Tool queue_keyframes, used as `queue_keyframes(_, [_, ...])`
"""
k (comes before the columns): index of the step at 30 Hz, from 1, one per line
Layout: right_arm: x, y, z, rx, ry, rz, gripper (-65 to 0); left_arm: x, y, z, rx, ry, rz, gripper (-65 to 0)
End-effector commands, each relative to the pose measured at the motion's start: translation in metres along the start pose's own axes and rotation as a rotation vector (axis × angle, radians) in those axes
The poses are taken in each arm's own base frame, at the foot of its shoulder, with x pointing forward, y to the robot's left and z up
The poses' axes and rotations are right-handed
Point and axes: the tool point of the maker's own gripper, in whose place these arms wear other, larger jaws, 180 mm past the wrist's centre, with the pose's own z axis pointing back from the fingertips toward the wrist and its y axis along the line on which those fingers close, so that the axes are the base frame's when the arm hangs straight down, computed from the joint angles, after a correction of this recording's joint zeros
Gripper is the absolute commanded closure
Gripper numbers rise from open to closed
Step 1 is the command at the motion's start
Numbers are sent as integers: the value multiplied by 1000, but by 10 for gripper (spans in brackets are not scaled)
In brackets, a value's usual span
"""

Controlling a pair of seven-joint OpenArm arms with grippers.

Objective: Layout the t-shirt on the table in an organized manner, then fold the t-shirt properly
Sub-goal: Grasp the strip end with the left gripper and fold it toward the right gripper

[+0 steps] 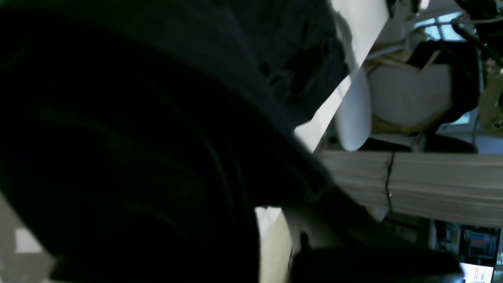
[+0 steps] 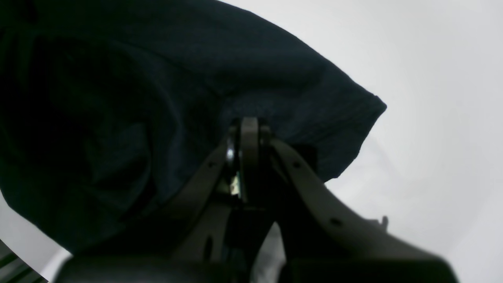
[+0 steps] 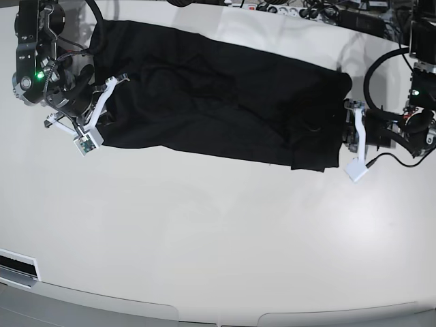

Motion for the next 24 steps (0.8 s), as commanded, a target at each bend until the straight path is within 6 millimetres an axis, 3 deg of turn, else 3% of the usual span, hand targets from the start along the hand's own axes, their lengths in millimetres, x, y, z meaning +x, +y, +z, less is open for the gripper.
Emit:
queue_keyframes(1, [12,-3,4,-8,-41,9,0,16,-3,6,-6,-42,-30,0])
queue_keyframes(6, [12,-3,4,-8,-41,9,0,18,-8,-2,-27,-53,-30,-11])
queue_keyframes(10, [12,-3,4,-8,-41,8,0,18,-8,-3,-30,-54,-30,-350])
queue_keyframes(12, [12,-4,4,-8,-41,8,0,19,-8,-3,-30,-55,-31,-420])
queue_keyframes(21, [12,-3,4,-8,-40,8,0,22,-7,1,-20,-56,-42,-409])
queue_keyframes(23, [12,-4,4,-8,-40,9,0,28,-5,8,-5,-67,-51,-310])
queue_keyframes(24, [12,-3,4,-8,-40,9,0,33,-3,13,5,-86,-55,-214])
